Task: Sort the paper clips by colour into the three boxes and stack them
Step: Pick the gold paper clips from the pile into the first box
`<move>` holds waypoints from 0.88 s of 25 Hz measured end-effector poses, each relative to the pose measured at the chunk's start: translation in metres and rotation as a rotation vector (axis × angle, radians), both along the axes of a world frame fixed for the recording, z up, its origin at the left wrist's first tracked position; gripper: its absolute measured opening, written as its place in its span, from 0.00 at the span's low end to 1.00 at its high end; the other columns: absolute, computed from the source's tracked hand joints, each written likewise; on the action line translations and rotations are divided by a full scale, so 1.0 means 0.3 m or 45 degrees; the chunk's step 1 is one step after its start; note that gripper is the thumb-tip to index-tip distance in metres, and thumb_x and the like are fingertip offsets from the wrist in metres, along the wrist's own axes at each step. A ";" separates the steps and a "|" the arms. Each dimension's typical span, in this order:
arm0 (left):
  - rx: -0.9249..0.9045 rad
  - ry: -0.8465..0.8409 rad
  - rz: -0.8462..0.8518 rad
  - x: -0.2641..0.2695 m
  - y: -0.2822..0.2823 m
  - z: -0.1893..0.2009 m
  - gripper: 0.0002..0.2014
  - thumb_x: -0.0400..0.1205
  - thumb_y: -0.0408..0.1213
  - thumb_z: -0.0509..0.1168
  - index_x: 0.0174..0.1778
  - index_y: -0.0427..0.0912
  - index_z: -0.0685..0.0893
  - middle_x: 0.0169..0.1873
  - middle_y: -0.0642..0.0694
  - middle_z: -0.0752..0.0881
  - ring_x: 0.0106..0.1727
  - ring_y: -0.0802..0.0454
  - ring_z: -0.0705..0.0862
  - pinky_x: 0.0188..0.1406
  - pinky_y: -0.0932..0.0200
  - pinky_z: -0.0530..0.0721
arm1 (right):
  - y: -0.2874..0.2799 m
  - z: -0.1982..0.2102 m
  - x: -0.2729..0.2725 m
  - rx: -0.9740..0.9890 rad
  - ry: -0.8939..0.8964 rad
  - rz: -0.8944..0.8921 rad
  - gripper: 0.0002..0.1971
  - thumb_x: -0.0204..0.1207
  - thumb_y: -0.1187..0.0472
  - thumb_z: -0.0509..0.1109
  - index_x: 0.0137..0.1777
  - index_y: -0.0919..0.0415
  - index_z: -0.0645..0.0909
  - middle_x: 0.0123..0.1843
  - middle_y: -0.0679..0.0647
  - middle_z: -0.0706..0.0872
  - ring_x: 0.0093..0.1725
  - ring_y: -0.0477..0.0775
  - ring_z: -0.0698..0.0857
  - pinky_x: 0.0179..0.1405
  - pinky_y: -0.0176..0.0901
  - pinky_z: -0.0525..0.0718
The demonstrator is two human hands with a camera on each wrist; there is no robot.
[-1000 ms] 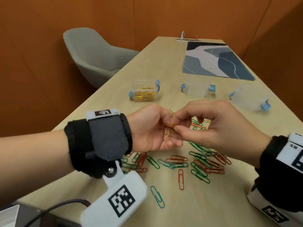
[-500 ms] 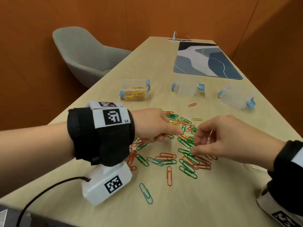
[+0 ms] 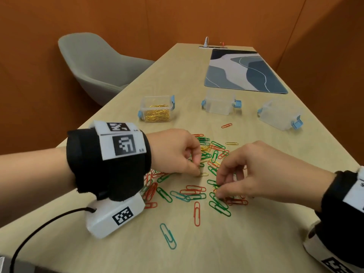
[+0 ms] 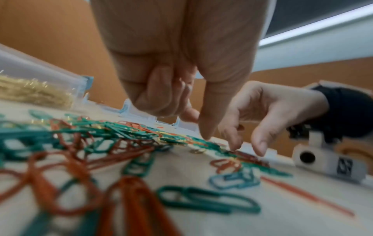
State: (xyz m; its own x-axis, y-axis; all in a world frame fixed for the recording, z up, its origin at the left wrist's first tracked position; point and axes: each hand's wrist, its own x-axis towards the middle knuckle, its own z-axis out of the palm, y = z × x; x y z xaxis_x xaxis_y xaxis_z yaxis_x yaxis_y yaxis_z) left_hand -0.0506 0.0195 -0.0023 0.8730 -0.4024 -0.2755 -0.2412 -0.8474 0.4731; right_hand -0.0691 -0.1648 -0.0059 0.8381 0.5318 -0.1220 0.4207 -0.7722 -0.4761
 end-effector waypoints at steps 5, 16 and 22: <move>0.220 -0.181 -0.131 0.002 -0.016 0.000 0.07 0.75 0.46 0.71 0.47 0.52 0.88 0.38 0.55 0.82 0.45 0.57 0.80 0.41 0.66 0.78 | -0.004 -0.013 0.010 -0.087 0.030 0.002 0.02 0.69 0.55 0.75 0.37 0.52 0.88 0.24 0.41 0.83 0.29 0.36 0.82 0.30 0.24 0.77; 0.335 -0.098 -0.158 -0.002 -0.024 -0.024 0.10 0.80 0.46 0.61 0.40 0.45 0.80 0.29 0.53 0.76 0.29 0.59 0.72 0.26 0.70 0.68 | -0.009 -0.007 0.020 0.009 -0.178 -0.142 0.02 0.68 0.50 0.75 0.38 0.45 0.86 0.31 0.40 0.84 0.38 0.37 0.79 0.37 0.30 0.76; -0.056 -0.004 0.142 0.022 0.001 0.015 0.18 0.82 0.44 0.52 0.26 0.44 0.63 0.23 0.48 0.64 0.25 0.51 0.63 0.26 0.58 0.63 | 0.032 -0.022 0.014 -0.118 -0.062 0.015 0.08 0.66 0.47 0.76 0.38 0.50 0.87 0.29 0.43 0.85 0.29 0.38 0.80 0.30 0.28 0.75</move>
State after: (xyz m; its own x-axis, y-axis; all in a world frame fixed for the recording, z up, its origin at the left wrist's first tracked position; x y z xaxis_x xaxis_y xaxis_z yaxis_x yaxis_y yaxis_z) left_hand -0.0439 0.0198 0.0021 0.9138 -0.3146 -0.2568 -0.1486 -0.8476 0.5095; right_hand -0.0648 -0.1552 -0.0126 0.8380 0.5299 -0.1304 0.4509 -0.8069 -0.3816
